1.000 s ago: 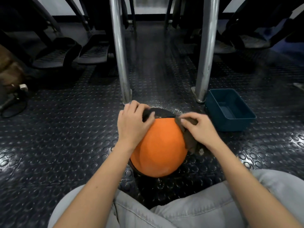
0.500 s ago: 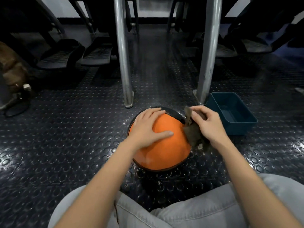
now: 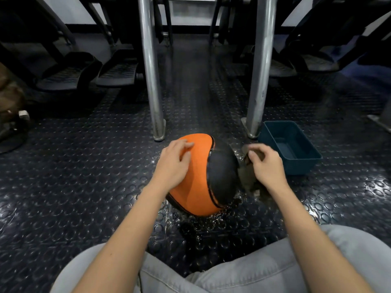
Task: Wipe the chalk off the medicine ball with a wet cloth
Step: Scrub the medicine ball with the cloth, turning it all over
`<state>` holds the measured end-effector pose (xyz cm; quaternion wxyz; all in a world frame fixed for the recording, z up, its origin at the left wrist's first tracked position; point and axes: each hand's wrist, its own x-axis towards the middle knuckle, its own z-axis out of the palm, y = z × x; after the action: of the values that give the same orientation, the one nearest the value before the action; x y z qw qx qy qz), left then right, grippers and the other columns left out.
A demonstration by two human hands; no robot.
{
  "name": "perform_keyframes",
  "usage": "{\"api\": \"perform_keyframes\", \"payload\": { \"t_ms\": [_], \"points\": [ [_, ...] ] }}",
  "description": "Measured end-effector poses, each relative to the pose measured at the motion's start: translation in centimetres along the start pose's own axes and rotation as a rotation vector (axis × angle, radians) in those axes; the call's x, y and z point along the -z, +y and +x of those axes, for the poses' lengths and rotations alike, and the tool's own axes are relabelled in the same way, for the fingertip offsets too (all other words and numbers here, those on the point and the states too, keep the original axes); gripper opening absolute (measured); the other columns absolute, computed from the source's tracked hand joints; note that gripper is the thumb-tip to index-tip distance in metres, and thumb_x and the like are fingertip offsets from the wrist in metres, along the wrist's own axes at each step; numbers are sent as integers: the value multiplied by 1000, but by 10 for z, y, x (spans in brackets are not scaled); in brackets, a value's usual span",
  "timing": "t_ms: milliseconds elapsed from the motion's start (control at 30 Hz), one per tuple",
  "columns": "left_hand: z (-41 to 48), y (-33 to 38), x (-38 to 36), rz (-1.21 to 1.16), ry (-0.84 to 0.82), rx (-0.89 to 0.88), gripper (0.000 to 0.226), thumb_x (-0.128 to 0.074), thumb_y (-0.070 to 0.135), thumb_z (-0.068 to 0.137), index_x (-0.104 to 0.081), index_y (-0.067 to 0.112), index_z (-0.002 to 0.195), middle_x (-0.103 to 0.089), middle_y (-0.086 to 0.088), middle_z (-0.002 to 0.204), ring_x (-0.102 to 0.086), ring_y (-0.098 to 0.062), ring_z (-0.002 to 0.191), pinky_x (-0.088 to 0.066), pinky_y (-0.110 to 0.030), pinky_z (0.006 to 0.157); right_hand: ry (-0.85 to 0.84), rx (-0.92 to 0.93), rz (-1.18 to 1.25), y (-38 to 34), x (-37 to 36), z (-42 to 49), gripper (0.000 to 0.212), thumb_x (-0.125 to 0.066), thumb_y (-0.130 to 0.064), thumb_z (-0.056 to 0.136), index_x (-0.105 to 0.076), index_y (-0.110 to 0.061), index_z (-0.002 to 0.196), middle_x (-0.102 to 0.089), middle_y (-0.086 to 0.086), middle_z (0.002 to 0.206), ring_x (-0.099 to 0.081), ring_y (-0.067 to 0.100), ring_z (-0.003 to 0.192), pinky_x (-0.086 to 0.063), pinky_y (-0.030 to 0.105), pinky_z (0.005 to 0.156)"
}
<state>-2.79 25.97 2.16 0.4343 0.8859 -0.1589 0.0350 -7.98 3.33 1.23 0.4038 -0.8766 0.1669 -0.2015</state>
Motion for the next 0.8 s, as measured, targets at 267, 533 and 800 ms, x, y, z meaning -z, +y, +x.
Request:
{"api": "perform_keyframes", "payload": {
  "t_ms": [267, 533, 800],
  "points": [
    [-10, 11, -24, 119, 181, 134, 61, -58, 64, 79, -45, 30, 129, -36, 7, 128, -37, -20, 127, -22, -43, 112, -140, 115, -71, 8, -21, -9, 19, -58, -8, 90, -68, -17, 103, -59, -1, 99, -55, 18, 100, -42, 24, 88],
    [-12, 2, -21, 61, 216, 127, 56, -63, 59, 79, -48, 33, 126, -38, 11, 125, -39, -16, 124, -26, -40, 110, -167, 478, -37, -32, -23, -44, 16, -61, -8, 87, -70, -14, 98, -60, -1, 94, -50, 16, 88, -31, 8, 83],
    [4, -9, -7, 188, 186, 197, 53, -47, 59, 89, -46, 33, 135, -37, 9, 137, -24, -19, 133, -10, -40, 112, -114, 181, -195, 1, -18, -33, 15, -59, -10, 90, -66, -17, 100, -57, -5, 97, -52, 24, 98, -40, 34, 84]
  ]
}}
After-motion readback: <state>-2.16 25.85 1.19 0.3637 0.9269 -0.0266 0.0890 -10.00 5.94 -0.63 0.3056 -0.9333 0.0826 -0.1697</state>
